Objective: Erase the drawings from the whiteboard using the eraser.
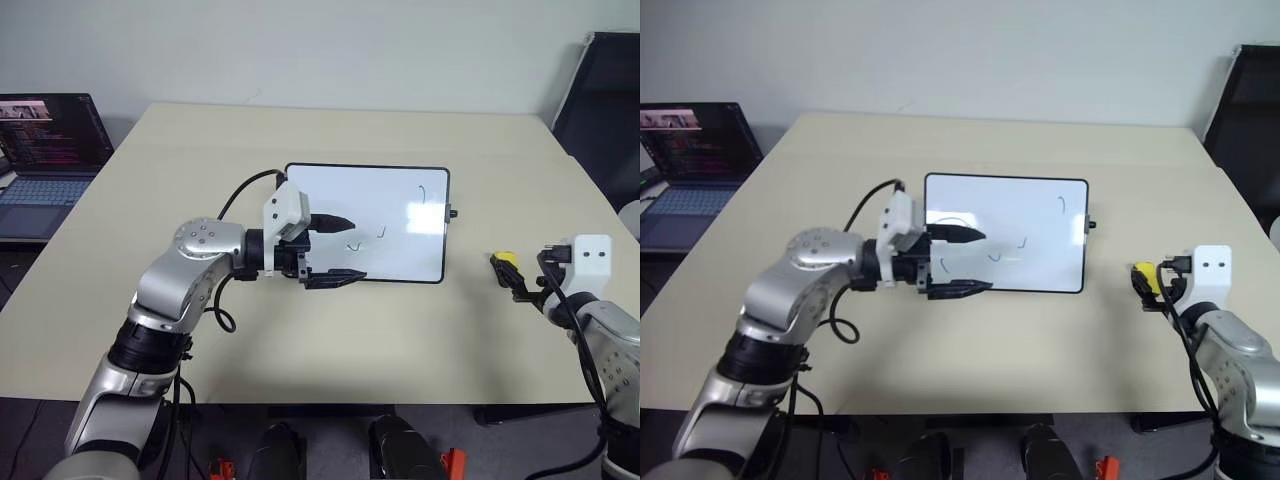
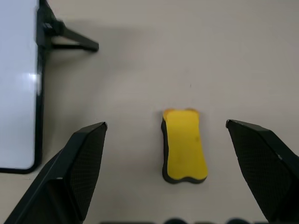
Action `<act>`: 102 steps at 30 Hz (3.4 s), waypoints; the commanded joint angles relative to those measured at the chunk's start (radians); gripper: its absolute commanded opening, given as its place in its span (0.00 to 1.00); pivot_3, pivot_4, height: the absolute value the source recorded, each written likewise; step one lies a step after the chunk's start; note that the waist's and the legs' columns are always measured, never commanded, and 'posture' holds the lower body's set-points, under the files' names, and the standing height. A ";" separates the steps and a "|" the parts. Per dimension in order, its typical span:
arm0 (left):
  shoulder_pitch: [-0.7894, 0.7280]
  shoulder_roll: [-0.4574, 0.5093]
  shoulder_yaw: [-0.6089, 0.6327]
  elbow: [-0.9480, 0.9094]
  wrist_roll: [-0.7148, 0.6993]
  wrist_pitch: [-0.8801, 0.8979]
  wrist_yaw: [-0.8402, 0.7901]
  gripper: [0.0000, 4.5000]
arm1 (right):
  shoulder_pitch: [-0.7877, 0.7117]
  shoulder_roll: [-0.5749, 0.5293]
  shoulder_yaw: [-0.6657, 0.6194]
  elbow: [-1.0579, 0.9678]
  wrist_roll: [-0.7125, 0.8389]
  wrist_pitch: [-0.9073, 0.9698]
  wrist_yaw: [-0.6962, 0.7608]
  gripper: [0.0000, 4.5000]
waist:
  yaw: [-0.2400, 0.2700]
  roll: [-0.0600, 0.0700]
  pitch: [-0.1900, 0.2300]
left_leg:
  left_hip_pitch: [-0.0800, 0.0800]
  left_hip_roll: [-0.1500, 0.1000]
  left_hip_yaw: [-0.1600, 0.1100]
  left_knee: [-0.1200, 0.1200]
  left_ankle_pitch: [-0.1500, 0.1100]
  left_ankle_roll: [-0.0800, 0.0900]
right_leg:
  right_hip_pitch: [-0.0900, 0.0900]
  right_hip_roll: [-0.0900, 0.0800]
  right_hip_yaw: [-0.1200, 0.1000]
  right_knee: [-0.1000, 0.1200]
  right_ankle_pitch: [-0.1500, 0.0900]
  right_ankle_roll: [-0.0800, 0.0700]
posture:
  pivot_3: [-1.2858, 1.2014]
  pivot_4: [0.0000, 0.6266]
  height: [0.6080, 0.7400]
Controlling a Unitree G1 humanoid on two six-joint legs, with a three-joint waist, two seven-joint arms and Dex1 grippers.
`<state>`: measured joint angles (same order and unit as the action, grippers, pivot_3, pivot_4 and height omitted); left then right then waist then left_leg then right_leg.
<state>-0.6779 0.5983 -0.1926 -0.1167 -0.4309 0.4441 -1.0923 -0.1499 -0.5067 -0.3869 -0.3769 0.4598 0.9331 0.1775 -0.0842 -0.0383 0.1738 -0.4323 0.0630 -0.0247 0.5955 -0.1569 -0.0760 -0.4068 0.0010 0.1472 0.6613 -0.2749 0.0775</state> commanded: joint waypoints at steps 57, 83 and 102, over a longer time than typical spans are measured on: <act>0.096 -0.040 0.139 -0.094 -0.036 0.195 0.248 1.00 | -0.407 -0.039 0.400 0.074 -0.266 -0.075 0.073 0.24 | 0.000 0.001 0.001 | -0.001 0.000 -0.001 0.005 0.000 0.000 | 0.000 0.000 0.000 0.002 0.001 0.002 | 0.52 0.24 1.00; 0.080 -0.070 0.126 0.036 0.012 0.042 0.203 1.00 | -0.451 -0.096 0.600 0.252 -0.468 -0.150 0.299 0.24 | -0.001 0.001 0.000 | 0.000 0.000 -0.001 0.009 0.000 0.000 | 0.002 0.001 0.001 0.003 0.002 0.003 | 0.52 0.24 1.00; 0.166 -0.026 0.162 -0.038 0.004 0.076 0.203 1.00 | -0.423 -0.079 0.606 0.183 -0.567 -0.225 0.304 0.24 | -0.004 0.001 0.000 | -0.001 0.001 0.000 0.010 0.000 0.001 | 0.001 0.001 0.002 0.002 0.005 0.002 | 0.52 0.24 1.00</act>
<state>-0.5140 0.5572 -0.0710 -0.1050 -0.4158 0.5209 -0.8912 -0.5766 -0.5802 0.2225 -0.1743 -0.0972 0.7124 0.4782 -0.0882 -0.0375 0.1741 -0.4333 0.0638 -0.0247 0.6056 -0.1566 -0.0753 -0.4061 0.0018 0.1488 0.6636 -0.2703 0.0800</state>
